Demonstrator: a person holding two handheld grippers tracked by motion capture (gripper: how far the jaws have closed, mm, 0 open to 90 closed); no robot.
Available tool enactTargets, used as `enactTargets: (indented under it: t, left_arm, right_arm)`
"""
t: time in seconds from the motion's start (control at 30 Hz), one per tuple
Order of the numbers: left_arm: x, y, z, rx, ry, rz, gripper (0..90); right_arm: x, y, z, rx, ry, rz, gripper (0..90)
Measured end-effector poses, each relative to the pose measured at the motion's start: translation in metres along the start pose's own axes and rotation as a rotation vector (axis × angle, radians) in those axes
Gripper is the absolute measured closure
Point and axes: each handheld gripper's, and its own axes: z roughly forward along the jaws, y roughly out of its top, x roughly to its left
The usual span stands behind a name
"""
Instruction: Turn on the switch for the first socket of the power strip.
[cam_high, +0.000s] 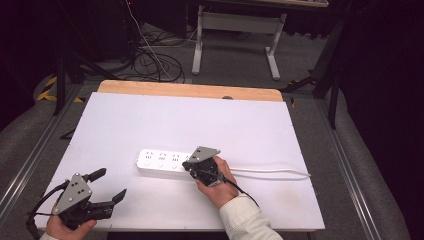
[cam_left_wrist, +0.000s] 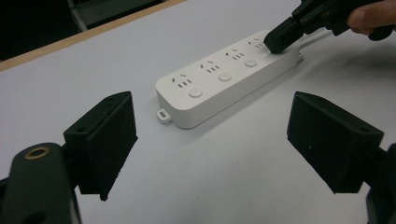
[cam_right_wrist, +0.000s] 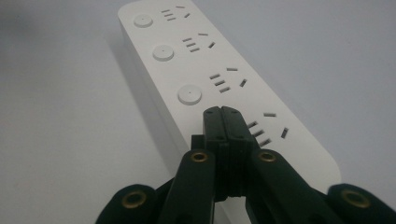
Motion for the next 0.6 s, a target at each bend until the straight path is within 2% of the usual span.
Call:
enactTargets:
  t: [0.17,0.6]
  left_arm:
    - [-0.0006,0.0002,0.0002,0.002,-0.001,0.001,16.3]
    - [-0.0007,0.0002,0.0008,0.003,-0.002,0.003,16.3]
  right_arm:
    - [0.0,-0.0004,0.0002,-0.001,0.0,-0.004,90.0]
    - [-0.0026,-0.0007,0.0002,0.011,0.012,0.03,90.0]
